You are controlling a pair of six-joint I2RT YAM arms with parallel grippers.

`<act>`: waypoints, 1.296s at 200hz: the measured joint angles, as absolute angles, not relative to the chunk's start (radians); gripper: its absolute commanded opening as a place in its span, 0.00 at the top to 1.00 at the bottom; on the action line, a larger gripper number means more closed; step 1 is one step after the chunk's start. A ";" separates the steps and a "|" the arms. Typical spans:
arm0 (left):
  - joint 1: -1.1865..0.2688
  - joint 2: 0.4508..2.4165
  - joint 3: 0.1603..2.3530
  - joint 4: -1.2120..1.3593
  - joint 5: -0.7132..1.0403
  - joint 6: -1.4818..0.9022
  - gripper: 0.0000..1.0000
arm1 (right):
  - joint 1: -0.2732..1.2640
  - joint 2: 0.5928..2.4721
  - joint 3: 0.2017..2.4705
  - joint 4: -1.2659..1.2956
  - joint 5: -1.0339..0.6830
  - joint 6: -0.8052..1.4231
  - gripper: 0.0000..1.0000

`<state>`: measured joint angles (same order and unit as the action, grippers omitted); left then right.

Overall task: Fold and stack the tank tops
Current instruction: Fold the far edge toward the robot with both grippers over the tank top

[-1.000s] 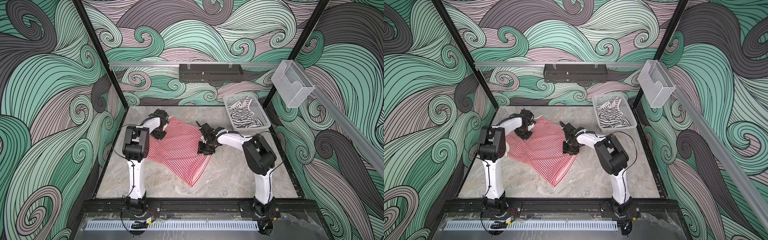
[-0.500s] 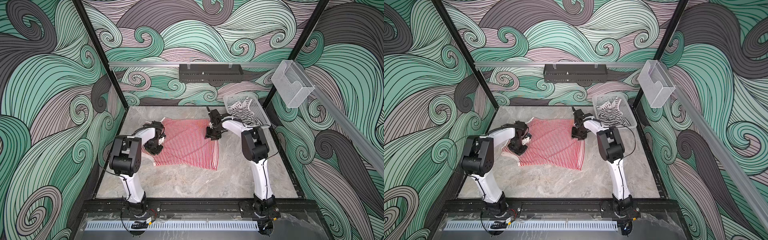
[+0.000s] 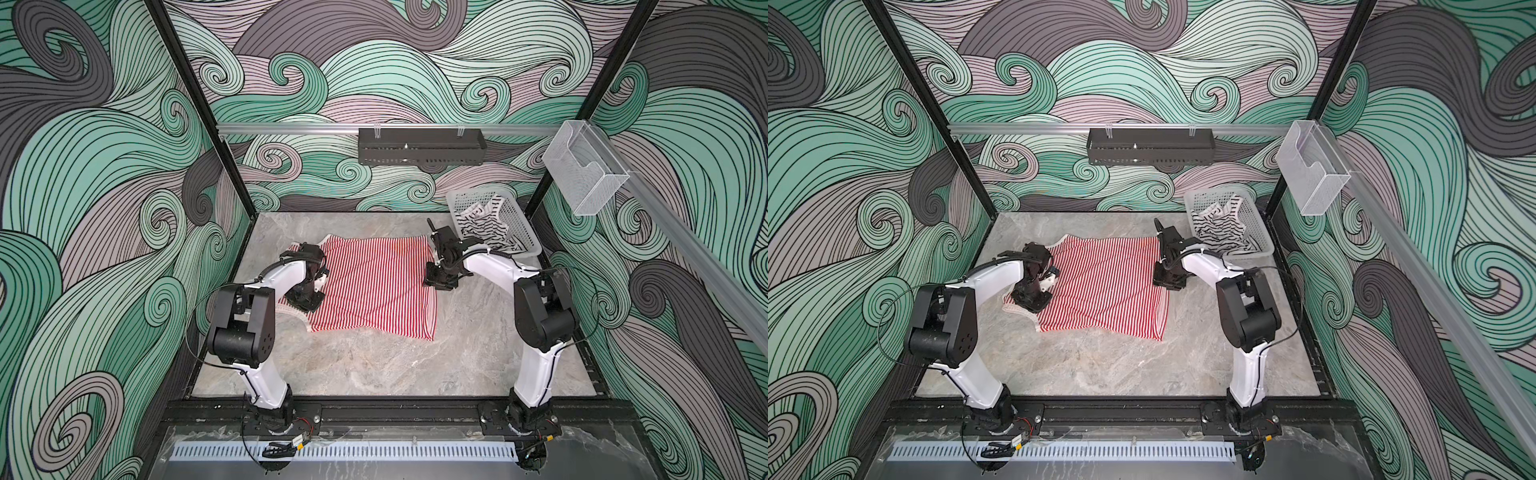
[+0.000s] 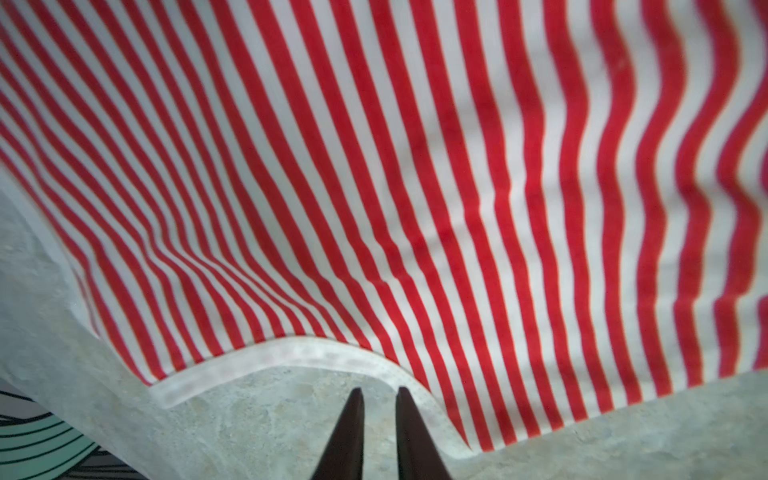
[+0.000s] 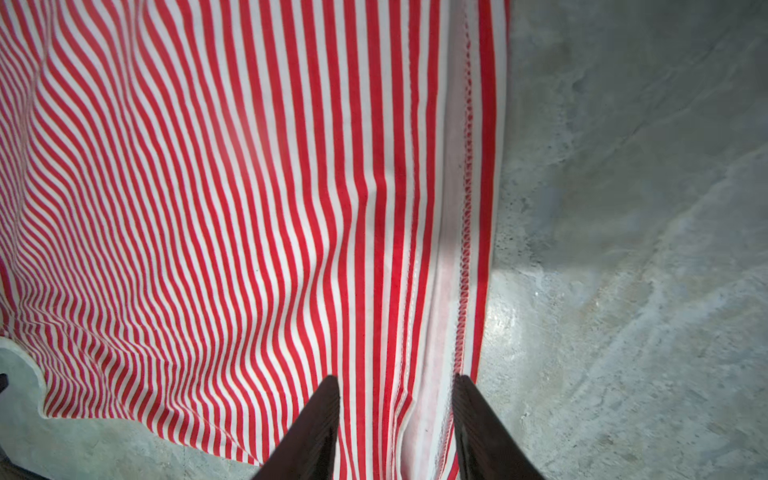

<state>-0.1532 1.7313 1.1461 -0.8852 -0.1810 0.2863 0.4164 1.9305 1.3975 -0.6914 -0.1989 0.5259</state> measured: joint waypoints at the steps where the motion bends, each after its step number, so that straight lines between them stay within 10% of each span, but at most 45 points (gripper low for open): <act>1: -0.153 1.731 1.147 -0.884 -0.181 0.286 0.80 | 0.416 1.930 1.396 -0.690 -0.200 0.527 0.56; 151: -0.112 1.870 1.181 -0.726 -0.262 0.303 0.81 | 0.372 1.998 1.354 -0.566 -0.278 0.561 0.64; 259: -0.105 1.863 1.166 -0.709 -0.268 0.304 0.81 | 0.364 2.006 1.315 -0.530 -0.315 0.555 0.94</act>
<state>-0.1051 1.8626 1.1660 -0.7086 -0.2680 0.3042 0.3641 2.0064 1.3148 -0.5304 -0.3149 0.5552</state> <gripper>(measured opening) 0.188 0.065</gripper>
